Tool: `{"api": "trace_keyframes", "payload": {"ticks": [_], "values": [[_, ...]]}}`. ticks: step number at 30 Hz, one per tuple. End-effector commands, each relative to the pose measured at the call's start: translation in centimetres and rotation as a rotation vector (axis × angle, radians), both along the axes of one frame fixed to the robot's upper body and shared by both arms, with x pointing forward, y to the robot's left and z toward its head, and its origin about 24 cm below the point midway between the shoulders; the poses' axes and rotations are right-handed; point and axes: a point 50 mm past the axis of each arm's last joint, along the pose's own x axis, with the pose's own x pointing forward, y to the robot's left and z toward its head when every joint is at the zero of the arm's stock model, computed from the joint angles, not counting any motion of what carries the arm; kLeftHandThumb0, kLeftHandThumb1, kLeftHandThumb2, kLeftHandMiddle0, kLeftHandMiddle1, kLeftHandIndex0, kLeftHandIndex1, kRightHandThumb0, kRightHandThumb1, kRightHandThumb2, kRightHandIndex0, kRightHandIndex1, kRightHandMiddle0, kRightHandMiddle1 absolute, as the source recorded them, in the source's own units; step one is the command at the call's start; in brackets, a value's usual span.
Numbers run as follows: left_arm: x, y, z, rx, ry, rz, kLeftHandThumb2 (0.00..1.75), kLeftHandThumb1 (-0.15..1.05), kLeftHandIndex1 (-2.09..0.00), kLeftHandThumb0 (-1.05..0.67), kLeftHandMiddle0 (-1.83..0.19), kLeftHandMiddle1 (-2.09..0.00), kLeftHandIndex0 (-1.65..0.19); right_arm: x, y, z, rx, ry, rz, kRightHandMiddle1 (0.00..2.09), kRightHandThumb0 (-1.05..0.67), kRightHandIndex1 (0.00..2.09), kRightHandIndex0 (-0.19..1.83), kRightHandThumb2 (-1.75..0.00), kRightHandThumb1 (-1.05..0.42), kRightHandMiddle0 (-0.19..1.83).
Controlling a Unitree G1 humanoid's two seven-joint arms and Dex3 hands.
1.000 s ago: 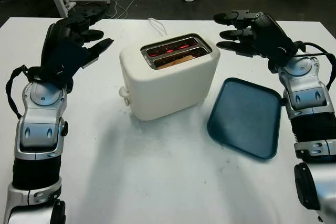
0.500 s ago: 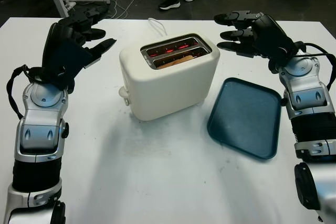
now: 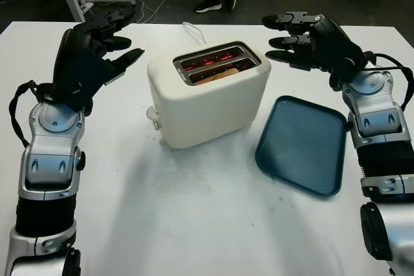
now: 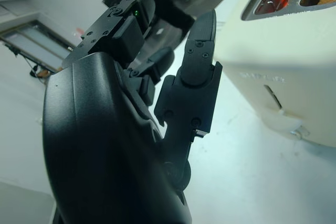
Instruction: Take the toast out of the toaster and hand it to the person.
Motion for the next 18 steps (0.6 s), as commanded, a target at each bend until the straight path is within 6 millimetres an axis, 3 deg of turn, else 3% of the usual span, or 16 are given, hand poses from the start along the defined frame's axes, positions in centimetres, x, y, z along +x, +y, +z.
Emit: {"api": "trace_keyframes", "payload": {"ticks": [1, 18], "values": [[0.07, -0.08, 0.16, -0.006, -0.001, 0.002, 0.06, 0.92, -0.05, -0.41, -0.32, -0.83, -0.63, -0.23, -0.05, 0.08, 0.022, 0.005, -0.004, 0.01, -0.35, 0.04, 0.65, 0.00, -0.90, 0.61], [0.04, -0.31, 0.22, -0.009, 0.009, -0.016, 0.04, 0.92, -0.05, -0.40, -0.31, -0.87, -0.62, -0.48, 0.73, -0.23, -0.028, -0.011, 0.025, 0.01, -0.36, 0.06, 0.71, 0.00, -0.92, 0.63]]}}
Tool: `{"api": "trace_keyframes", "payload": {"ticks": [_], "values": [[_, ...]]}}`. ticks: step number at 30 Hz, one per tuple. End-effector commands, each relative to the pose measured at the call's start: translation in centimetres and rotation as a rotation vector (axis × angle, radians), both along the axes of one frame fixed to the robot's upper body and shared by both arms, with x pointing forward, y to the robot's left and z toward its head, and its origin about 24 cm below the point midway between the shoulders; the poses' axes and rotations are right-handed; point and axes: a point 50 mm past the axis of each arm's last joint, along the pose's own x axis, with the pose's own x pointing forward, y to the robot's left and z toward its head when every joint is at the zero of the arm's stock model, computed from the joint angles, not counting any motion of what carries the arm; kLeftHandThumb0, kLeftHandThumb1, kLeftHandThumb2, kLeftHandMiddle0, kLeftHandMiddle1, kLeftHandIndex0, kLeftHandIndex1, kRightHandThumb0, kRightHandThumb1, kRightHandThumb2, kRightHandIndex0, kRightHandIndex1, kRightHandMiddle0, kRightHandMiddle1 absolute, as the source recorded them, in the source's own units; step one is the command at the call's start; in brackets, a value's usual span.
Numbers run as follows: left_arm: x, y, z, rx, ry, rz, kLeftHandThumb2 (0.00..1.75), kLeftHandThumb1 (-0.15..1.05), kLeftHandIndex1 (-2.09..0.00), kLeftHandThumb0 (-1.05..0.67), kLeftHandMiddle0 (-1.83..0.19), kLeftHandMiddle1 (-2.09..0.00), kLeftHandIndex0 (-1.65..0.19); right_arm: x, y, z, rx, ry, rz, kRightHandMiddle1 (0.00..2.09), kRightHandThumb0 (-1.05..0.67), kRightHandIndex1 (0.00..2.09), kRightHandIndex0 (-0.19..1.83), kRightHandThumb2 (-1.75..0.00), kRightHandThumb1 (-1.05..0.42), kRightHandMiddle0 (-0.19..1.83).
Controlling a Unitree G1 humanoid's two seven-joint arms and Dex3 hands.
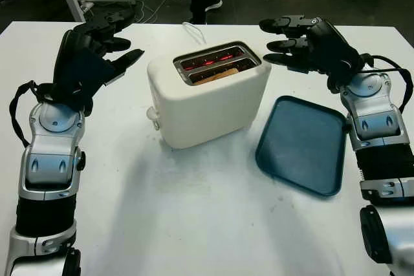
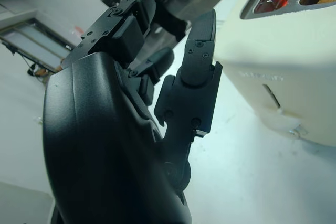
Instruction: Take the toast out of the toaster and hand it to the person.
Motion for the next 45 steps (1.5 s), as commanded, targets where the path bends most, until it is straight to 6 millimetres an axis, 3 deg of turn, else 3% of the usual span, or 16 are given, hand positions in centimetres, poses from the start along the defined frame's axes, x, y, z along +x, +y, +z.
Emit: {"api": "trace_keyframes", "payload": {"ticks": [1, 17, 45], "values": [[-0.01, -0.38, 0.34, -0.003, -0.005, -0.018, 0.04, 0.92, -0.05, -0.39, -0.31, -0.88, -0.62, -0.27, 0.50, 0.07, -0.001, -0.013, 0.023, 0.01, -0.35, 0.07, 0.72, -0.01, -0.92, 0.64], [-0.04, -0.80, 0.66, -0.001, -0.009, -0.031, 0.03, 0.92, -0.05, -0.36, -0.29, -0.91, -0.62, -0.43, 1.09, -0.56, -0.009, 0.003, 0.045, 0.01, -0.41, 0.07, 0.70, -0.02, -0.92, 0.64], [-0.48, -0.64, 0.64, -0.003, -0.022, -0.040, 0.04, 0.92, -0.08, -0.40, -0.29, -0.94, -0.63, -0.61, 0.34, -0.28, 0.019, 0.001, 0.018, 0.00, -0.33, 0.08, 0.69, -0.05, -0.92, 0.62]]}}
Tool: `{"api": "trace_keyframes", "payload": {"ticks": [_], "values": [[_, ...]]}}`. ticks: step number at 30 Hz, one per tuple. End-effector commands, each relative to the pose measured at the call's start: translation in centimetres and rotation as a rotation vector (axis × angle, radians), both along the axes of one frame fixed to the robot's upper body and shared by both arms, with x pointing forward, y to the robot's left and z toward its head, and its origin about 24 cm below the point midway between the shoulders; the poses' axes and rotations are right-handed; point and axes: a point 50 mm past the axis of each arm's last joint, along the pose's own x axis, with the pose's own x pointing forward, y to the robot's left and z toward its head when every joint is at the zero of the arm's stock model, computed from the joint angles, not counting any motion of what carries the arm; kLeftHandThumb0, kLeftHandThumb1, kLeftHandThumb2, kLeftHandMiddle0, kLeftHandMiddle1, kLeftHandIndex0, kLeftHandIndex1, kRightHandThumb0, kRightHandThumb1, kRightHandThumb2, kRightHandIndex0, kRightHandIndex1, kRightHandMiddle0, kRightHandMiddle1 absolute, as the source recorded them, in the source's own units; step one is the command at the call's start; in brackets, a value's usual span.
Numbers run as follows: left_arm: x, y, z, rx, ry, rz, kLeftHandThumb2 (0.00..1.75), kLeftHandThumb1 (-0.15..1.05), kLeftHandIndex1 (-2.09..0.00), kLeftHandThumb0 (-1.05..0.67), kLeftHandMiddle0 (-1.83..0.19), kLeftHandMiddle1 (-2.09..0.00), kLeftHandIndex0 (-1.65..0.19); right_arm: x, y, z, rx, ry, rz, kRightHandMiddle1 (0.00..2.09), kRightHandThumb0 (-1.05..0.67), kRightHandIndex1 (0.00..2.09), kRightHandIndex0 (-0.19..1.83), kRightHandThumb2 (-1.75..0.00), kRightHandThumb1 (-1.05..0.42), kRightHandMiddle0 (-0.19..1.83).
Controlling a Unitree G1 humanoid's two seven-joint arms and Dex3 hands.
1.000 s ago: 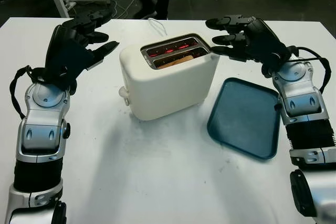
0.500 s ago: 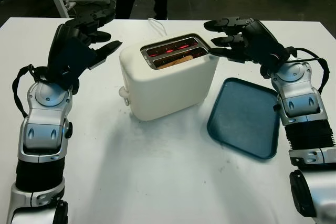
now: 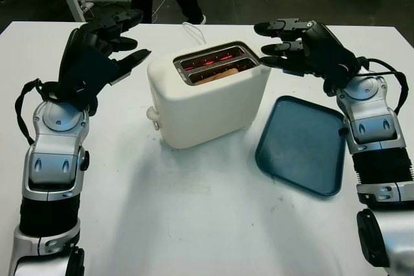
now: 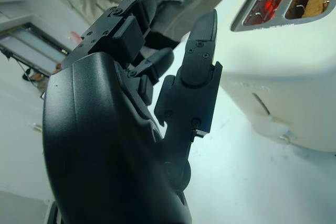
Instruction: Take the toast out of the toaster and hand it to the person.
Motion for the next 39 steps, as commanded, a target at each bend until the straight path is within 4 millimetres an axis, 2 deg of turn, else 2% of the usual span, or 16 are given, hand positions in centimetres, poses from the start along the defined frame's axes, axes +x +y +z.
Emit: {"api": "trace_keyframes", "payload": {"ticks": [1, 24, 39], "values": [[-0.27, 0.09, 0.14, 0.012, -0.014, -0.007, 0.04, 0.92, -0.08, -0.39, -0.30, -0.94, -0.63, -0.24, -0.29, -0.07, -0.002, -0.006, -0.013, 0.00, -0.33, 0.08, 0.69, -0.05, -0.92, 0.62], [-0.54, 0.00, 0.42, 0.016, -0.008, -0.009, 0.04, 0.92, -0.09, -0.40, -0.27, -0.95, -0.61, -0.21, -0.49, -0.34, 0.030, 0.004, -0.015, 0.00, -0.37, 0.07, 0.68, -0.05, -0.92, 0.62], [-0.90, -0.03, 0.27, 0.013, -0.010, -0.013, 0.05, 0.92, -0.10, -0.39, -0.29, -0.95, -0.61, -0.21, -0.52, -0.41, 0.037, 0.001, -0.015, 0.00, -0.33, 0.07, 0.67, -0.05, -0.92, 0.61]]}}
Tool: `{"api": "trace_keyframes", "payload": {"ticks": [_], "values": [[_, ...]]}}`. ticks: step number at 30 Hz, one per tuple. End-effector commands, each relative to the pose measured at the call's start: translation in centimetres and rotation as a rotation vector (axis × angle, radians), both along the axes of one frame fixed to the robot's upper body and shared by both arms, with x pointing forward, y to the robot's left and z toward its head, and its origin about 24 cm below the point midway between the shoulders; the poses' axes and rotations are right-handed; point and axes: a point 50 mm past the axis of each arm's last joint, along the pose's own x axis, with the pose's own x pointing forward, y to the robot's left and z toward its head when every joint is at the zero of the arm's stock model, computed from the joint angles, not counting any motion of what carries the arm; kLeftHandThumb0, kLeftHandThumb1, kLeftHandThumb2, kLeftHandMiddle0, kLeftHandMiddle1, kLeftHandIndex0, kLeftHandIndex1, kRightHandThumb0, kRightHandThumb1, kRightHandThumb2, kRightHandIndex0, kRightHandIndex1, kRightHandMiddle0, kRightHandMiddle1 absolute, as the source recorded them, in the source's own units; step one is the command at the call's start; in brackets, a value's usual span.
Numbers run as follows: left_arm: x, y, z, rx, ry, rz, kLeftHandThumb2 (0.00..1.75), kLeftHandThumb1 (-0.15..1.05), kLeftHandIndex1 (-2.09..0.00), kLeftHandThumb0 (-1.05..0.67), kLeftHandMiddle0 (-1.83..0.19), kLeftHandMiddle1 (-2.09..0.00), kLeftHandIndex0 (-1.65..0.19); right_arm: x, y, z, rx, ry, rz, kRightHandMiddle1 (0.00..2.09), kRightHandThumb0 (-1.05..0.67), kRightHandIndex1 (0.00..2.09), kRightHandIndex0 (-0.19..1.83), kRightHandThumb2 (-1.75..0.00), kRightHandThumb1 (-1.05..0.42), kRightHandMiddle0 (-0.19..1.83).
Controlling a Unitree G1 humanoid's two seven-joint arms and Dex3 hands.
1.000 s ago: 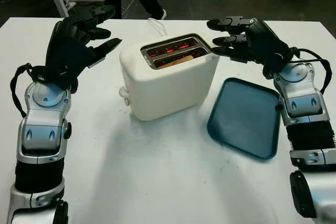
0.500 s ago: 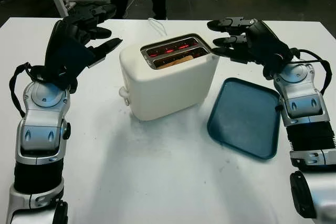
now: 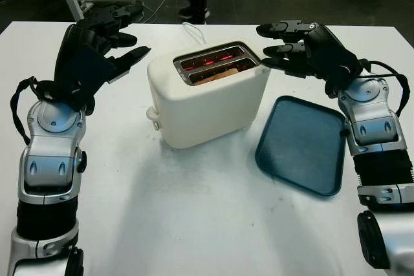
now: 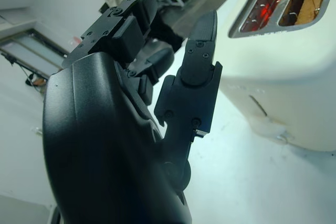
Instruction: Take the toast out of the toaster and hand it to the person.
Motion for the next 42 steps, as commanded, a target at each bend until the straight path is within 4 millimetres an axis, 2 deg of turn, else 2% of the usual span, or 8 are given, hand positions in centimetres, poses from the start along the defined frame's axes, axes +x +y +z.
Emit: {"api": "trace_keyframes", "payload": {"ticks": [1, 28, 42], "values": [[-0.28, 0.08, -0.06, 0.007, -0.002, 0.002, 0.05, 0.92, -0.10, -0.39, -0.29, -0.94, -0.61, -0.10, -0.24, -0.25, 0.027, -0.003, -0.005, 0.00, -0.33, 0.06, 0.66, -0.05, -0.92, 0.61], [-0.20, 0.08, 0.01, -0.008, -0.004, 0.001, 0.05, 0.92, -0.11, -0.37, -0.28, -0.93, -0.59, -0.10, -0.20, -0.26, 0.020, -0.012, 0.002, 0.01, -0.33, 0.10, 0.72, -0.03, -0.92, 0.63], [-0.16, 0.01, -0.02, -0.017, -0.004, -0.008, 0.04, 0.92, -0.13, -0.38, -0.28, -0.94, -0.59, -0.08, -0.17, -0.23, -0.015, -0.009, -0.007, 0.00, -0.32, 0.08, 0.67, -0.05, -0.92, 0.62]]}}
